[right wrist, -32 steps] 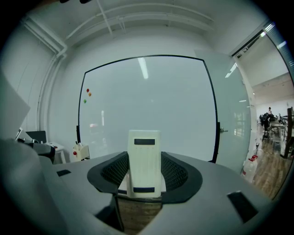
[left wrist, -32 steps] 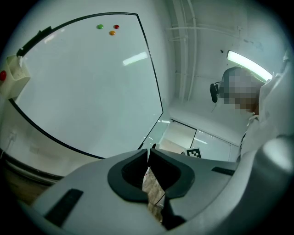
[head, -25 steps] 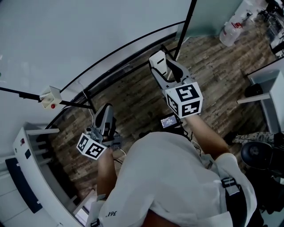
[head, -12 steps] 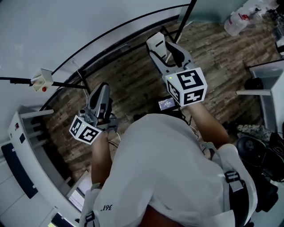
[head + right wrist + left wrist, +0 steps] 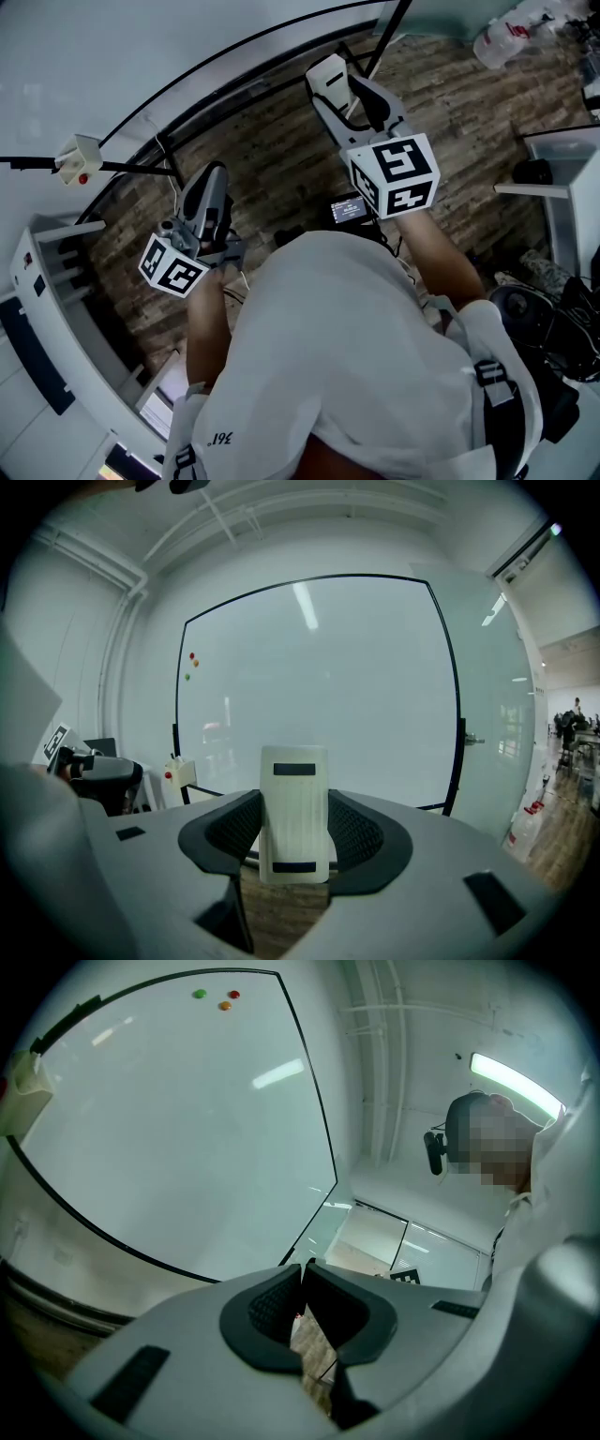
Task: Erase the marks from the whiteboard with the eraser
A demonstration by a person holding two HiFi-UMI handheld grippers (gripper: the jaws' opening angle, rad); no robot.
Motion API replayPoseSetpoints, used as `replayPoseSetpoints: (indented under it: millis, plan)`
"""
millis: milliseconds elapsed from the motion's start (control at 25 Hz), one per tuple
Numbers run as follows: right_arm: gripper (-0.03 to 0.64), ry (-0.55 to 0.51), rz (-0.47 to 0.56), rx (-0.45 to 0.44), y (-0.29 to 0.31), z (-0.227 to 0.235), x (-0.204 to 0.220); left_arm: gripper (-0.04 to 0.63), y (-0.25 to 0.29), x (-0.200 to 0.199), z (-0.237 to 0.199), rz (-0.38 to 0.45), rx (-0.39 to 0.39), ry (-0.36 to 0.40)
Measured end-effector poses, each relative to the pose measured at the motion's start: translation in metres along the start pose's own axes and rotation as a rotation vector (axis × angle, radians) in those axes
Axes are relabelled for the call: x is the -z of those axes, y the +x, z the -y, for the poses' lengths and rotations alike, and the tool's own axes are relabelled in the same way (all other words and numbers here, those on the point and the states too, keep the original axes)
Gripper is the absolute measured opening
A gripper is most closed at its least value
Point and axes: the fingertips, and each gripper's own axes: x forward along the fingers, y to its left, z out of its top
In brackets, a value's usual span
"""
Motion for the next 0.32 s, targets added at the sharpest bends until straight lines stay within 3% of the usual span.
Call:
replayPoseSetpoints:
  millis: [320]
  plan:
    - [0.239,0.000,-0.024,-0.047,0.007,-0.013,0.006,0.008,-0.007,0.002,0.000,0.005,-0.024,-0.012]
